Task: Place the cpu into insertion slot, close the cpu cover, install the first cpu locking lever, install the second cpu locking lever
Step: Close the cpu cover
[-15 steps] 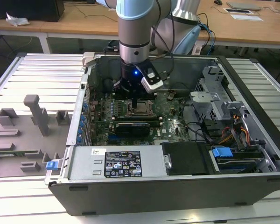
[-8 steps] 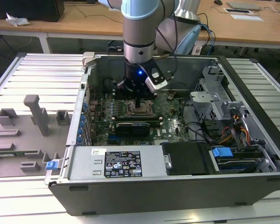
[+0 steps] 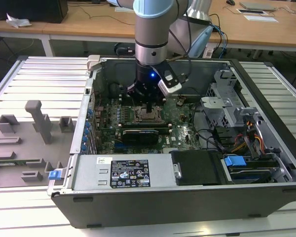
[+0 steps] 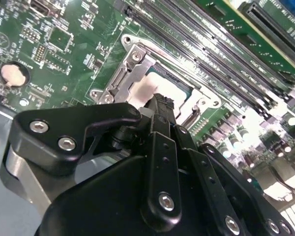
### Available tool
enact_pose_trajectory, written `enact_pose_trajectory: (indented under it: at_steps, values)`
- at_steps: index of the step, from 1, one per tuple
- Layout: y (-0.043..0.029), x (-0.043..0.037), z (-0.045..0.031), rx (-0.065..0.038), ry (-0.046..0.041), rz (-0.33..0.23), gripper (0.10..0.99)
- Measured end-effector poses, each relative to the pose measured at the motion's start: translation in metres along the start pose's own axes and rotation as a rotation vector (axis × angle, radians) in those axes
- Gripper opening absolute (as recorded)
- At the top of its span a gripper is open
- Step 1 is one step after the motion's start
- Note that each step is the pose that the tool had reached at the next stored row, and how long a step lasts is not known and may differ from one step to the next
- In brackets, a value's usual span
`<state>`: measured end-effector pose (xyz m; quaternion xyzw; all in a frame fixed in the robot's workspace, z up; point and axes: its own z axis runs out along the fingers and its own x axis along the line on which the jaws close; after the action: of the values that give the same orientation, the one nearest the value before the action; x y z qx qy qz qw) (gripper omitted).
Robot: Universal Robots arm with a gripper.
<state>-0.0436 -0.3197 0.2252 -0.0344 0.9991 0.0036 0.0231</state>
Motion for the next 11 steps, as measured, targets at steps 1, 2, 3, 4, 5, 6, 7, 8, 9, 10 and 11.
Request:
enact_pose_trajectory:
  at_steps: [1,2,3,4,5,6,7,8,9,10,11]
  values:
    - [0.0,-0.0001,-0.0027,0.0,0.0001,0.0,0.106]
    - [0.0001,-0.0004,-0.0073,0.0,0.0001,0.0,0.106]
    - [0.0001,-0.0005,-0.0101,0.001,0.0001,0.0,0.106]
    - [0.0001,-0.0007,-0.0136,0.002,0.0002,0.0,0.106]
    - [0.0001,-0.0008,-0.0167,0.003,0.0003,0.0,0.106]
    - [0.0001,-0.0009,-0.0196,0.003,0.0003,0.0,0.106]
    - [0.0001,-0.001,-0.0219,0.004,0.0004,0.0,0.106]
    - [0.0001,-0.0011,-0.0237,0.004,0.0003,0.0,0.106]
    - [0.0002,-0.0011,-0.0243,0.004,0.0002,0.0,0.106]
    - [0.0002,-0.0011,-0.0243,0.004,0.0002,0.0,0.106]
    - [0.0002,-0.0011,-0.0243,0.004,0.0002,0.0,0.106]
